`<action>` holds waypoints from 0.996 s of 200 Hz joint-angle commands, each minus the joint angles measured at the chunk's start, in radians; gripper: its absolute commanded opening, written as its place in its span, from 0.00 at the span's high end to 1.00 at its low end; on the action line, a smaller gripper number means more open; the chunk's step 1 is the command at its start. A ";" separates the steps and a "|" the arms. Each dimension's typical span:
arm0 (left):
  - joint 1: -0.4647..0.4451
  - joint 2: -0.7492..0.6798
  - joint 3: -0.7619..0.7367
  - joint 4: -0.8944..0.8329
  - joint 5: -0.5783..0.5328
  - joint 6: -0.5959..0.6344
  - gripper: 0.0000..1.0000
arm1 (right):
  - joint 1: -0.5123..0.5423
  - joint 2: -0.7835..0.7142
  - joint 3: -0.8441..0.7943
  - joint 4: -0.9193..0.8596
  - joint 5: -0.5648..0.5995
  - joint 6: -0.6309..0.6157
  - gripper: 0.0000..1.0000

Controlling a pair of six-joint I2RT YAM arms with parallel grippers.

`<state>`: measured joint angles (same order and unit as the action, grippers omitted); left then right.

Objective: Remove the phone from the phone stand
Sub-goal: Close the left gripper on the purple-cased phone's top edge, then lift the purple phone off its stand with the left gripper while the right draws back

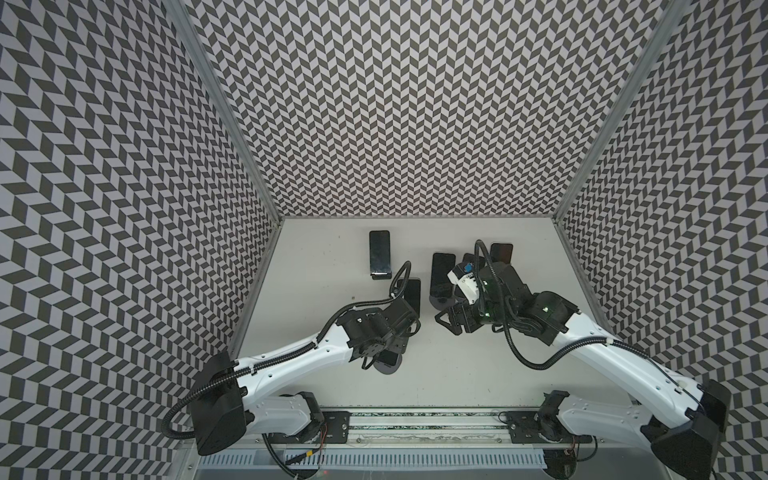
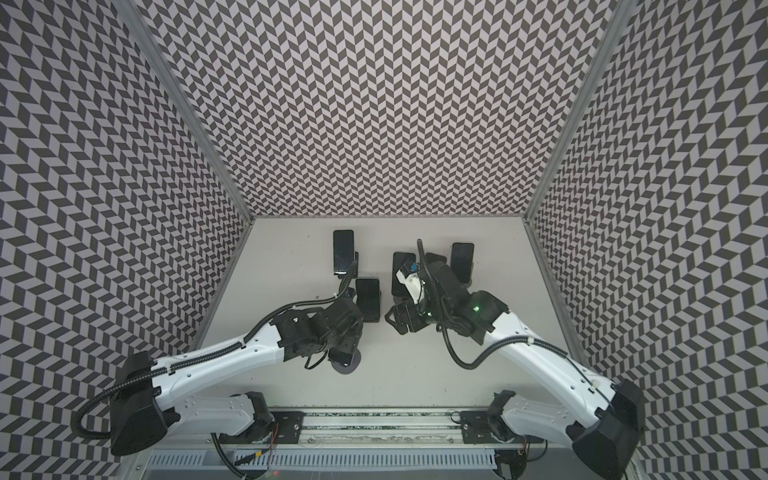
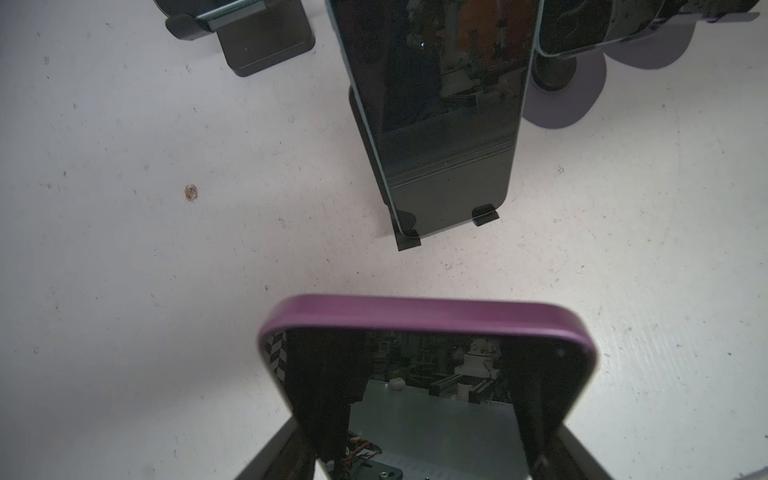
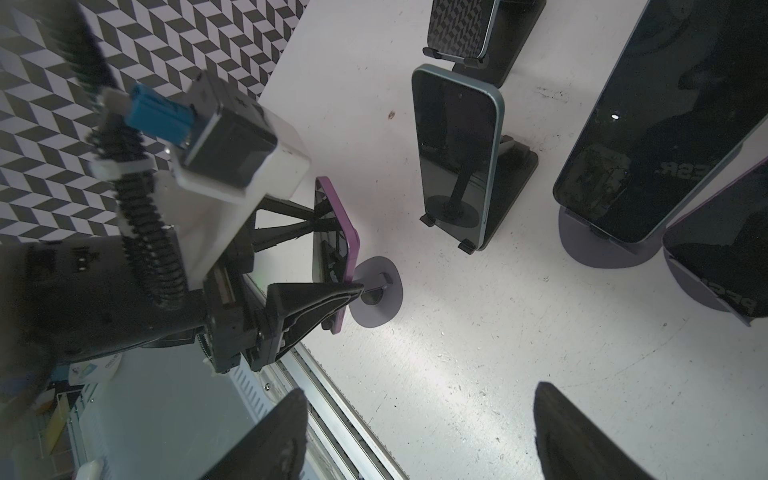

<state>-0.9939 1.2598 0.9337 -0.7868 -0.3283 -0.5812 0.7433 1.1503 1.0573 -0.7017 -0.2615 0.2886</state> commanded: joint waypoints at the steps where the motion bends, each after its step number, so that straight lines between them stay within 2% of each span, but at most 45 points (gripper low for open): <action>1: 0.004 -0.022 0.035 0.006 -0.028 -0.011 0.29 | 0.002 -0.008 0.017 0.042 -0.004 -0.005 0.17; 95: 0.003 -0.058 0.109 -0.032 -0.009 -0.034 0.31 | 0.002 -0.037 0.051 0.048 0.033 0.053 0.19; 146: 0.003 -0.083 0.169 -0.103 0.006 -0.048 0.34 | 0.002 -0.085 0.044 0.039 0.057 0.134 0.19; 199: 0.001 -0.089 0.254 -0.180 0.072 -0.108 0.37 | 0.002 -0.138 0.061 -0.067 0.110 0.218 0.20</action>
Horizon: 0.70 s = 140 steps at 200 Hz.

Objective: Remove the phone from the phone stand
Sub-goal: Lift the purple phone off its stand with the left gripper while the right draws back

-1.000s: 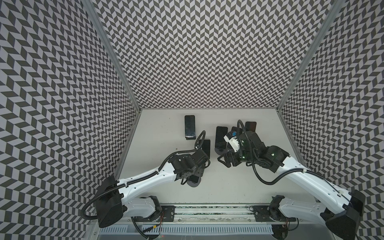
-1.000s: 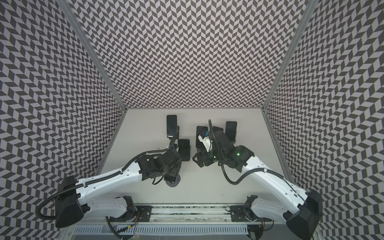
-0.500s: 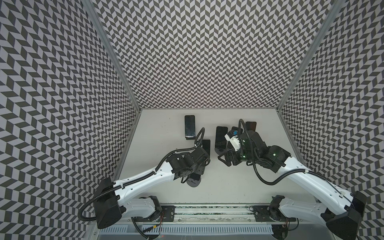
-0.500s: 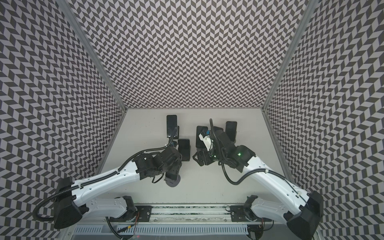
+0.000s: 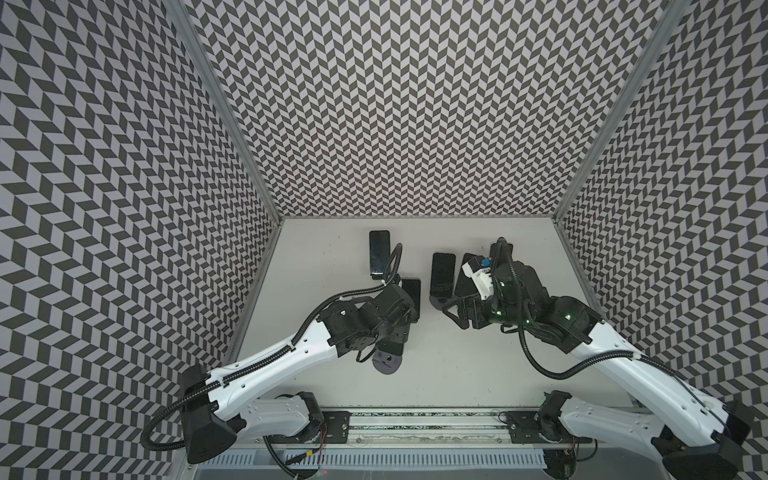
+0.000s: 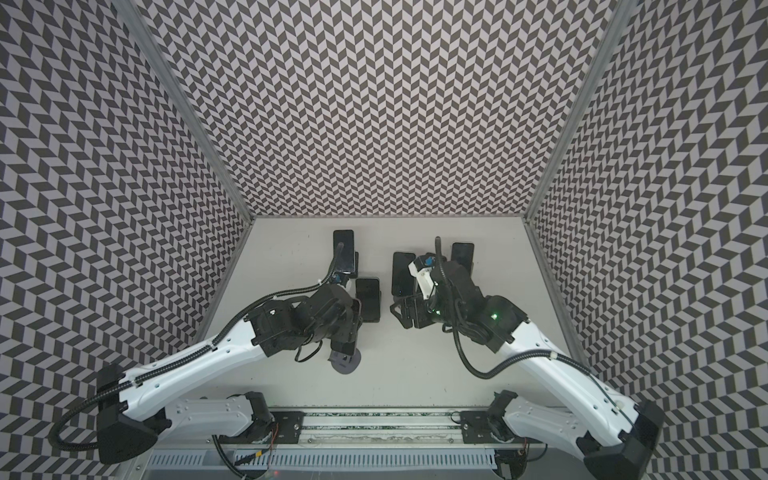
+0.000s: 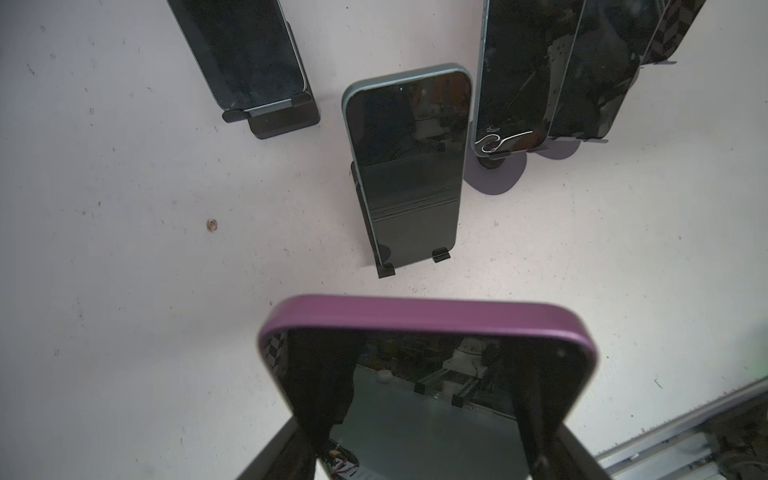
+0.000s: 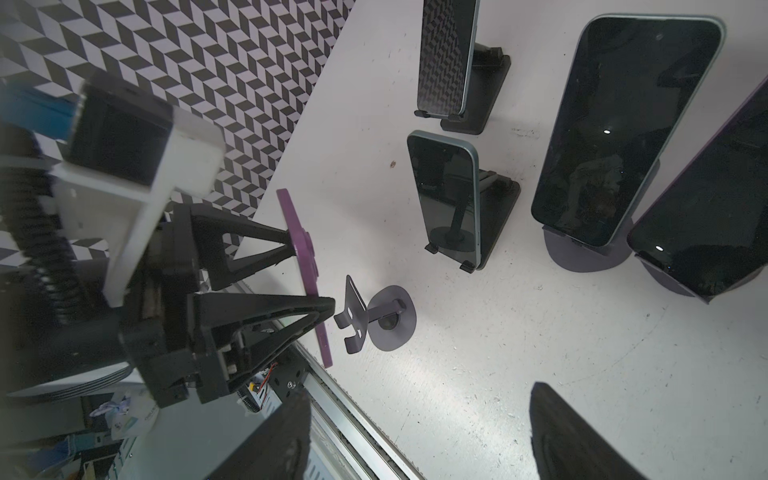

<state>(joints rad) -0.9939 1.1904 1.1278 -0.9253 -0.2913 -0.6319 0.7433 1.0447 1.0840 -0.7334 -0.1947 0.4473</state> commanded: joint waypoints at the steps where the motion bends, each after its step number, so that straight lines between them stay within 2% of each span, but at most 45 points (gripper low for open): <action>1: 0.001 -0.020 0.061 -0.042 0.037 -0.058 0.37 | 0.002 -0.033 0.034 -0.037 0.044 0.062 0.20; 57: -0.079 0.006 0.129 -0.082 0.066 -0.184 0.40 | 0.002 -0.088 0.038 -0.146 0.087 0.095 0.21; 96: -0.139 0.050 0.166 -0.096 0.063 -0.257 0.40 | 0.002 -0.121 0.030 -0.192 0.191 0.108 0.18; 140: -0.189 0.145 0.227 -0.089 0.061 -0.304 0.40 | 0.002 -0.134 0.043 -0.277 0.253 0.138 0.15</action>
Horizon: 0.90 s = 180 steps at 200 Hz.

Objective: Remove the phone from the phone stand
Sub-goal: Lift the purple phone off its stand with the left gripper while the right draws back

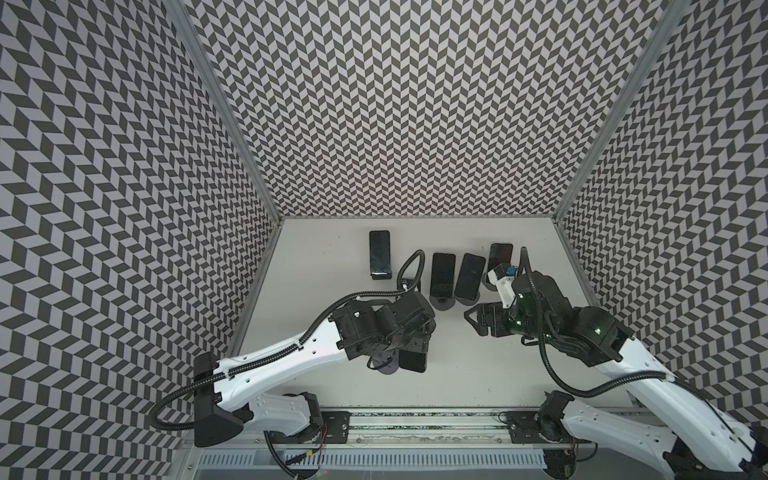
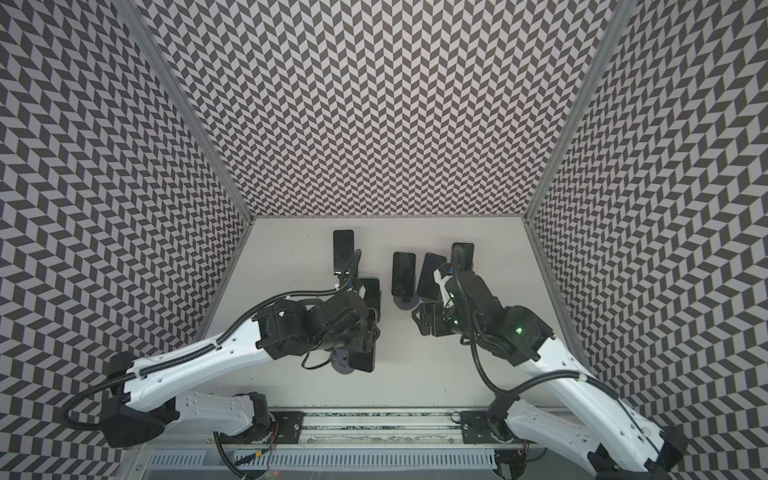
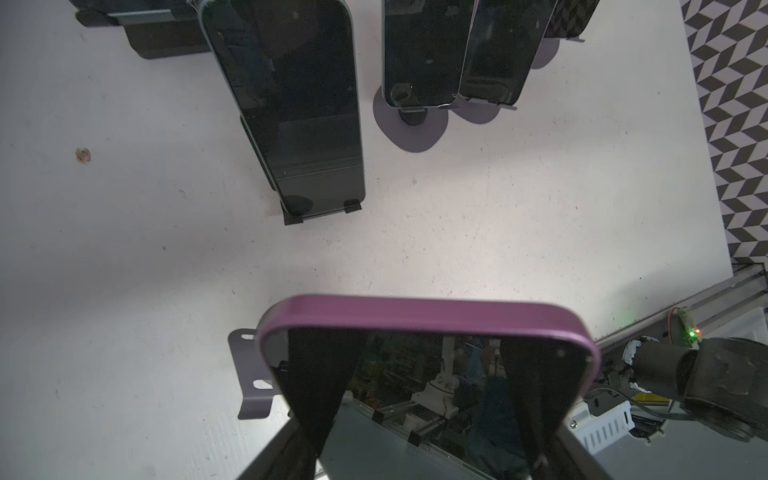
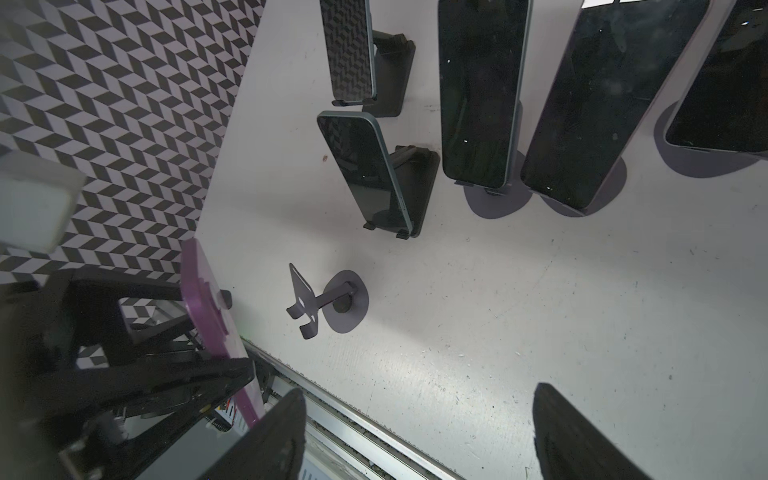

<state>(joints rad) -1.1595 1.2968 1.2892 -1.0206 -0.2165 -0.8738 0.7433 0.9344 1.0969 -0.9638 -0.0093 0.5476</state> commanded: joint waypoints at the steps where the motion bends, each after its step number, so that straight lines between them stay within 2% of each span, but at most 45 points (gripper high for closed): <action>1: -0.025 0.042 0.069 0.005 -0.014 -0.062 0.40 | 0.002 -0.025 0.030 -0.047 0.069 0.040 0.15; 36: -0.057 0.144 0.146 0.024 -0.015 -0.098 0.40 | 0.002 -0.067 0.026 -0.119 0.126 0.072 0.11; 80: -0.061 0.262 0.159 0.125 0.055 -0.139 0.40 | 0.002 -0.144 0.058 -0.248 0.167 0.095 0.09; 180: -0.102 0.527 0.294 0.112 0.106 -0.229 0.40 | 0.002 -0.280 0.025 -0.358 0.152 -0.019 0.07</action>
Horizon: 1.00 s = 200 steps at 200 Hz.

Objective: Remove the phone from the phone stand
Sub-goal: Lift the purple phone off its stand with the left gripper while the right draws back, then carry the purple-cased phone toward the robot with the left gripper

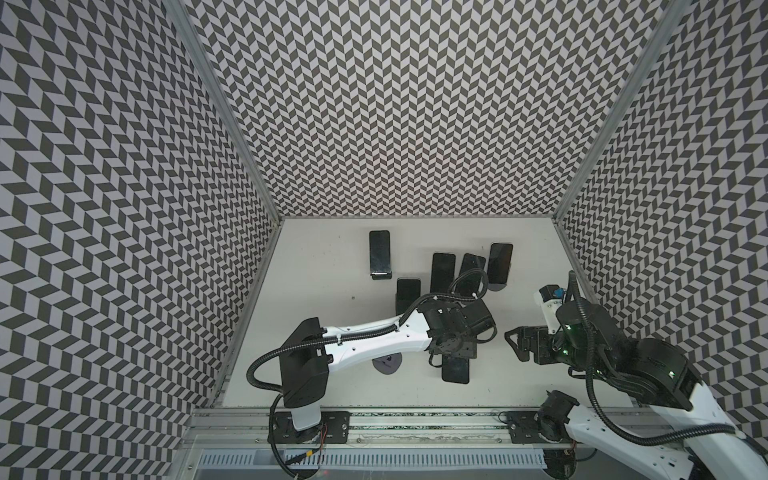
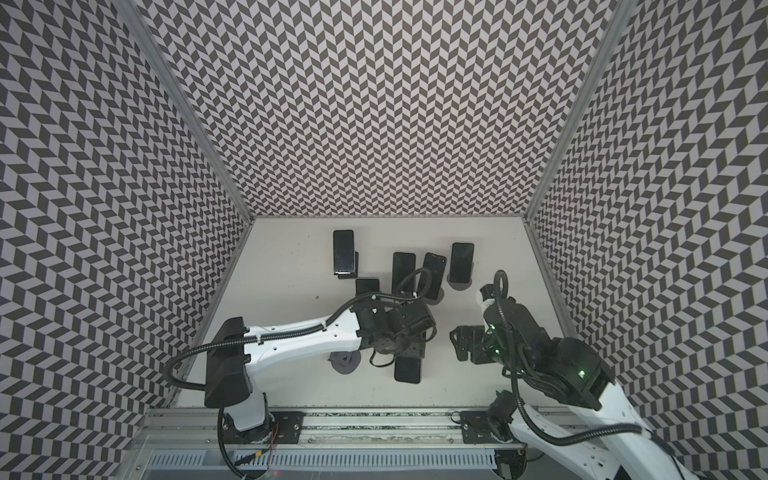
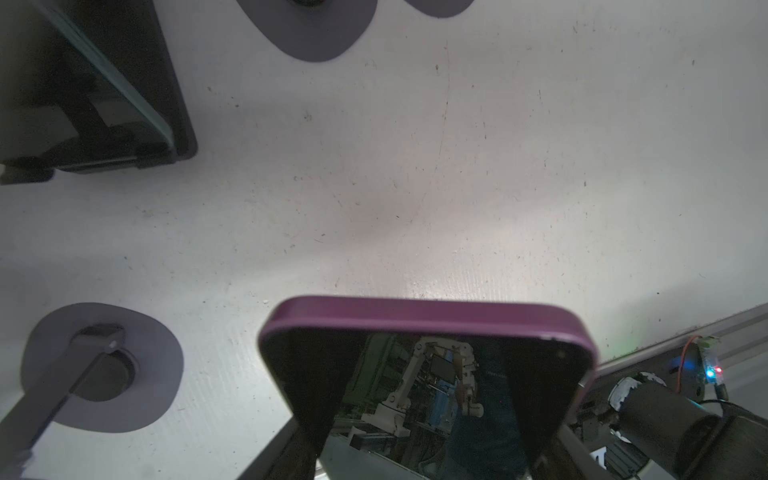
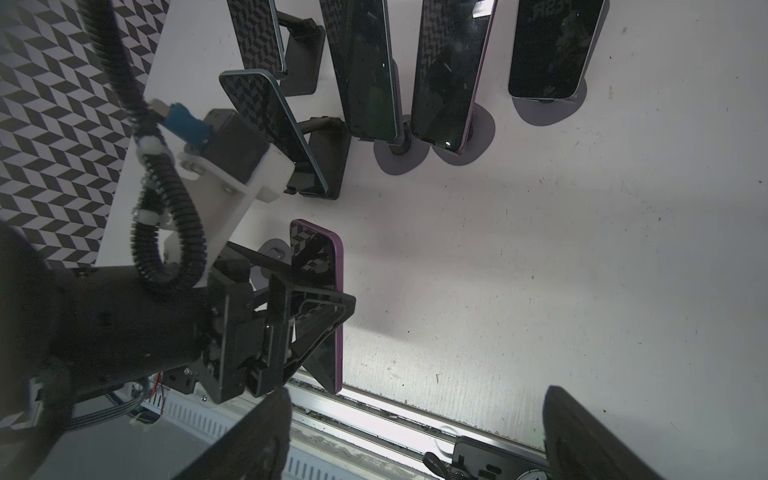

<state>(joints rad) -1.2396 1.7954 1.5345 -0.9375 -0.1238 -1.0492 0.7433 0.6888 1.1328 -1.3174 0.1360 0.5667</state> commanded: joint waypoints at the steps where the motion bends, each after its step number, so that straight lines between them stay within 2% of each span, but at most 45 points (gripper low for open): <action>1: -0.022 0.031 0.051 0.030 0.014 -0.055 0.40 | 0.002 -0.036 -0.011 -0.004 0.006 -0.039 0.07; 59: -0.068 0.142 0.122 0.021 0.013 -0.127 0.41 | 0.002 -0.123 -0.048 -0.006 -0.074 -0.047 0.07; 138: -0.081 0.200 0.104 0.092 0.009 -0.223 0.42 | 0.002 -0.190 -0.045 -0.008 -0.062 -0.068 0.07; 200: -0.072 0.259 0.128 0.116 0.039 -0.223 0.42 | 0.002 -0.263 -0.059 -0.008 -0.091 -0.053 0.07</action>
<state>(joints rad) -1.3132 2.0453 1.6268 -0.8539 -0.0994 -1.2514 0.7433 0.4561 1.0916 -1.3552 0.0643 0.5053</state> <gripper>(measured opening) 0.704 0.932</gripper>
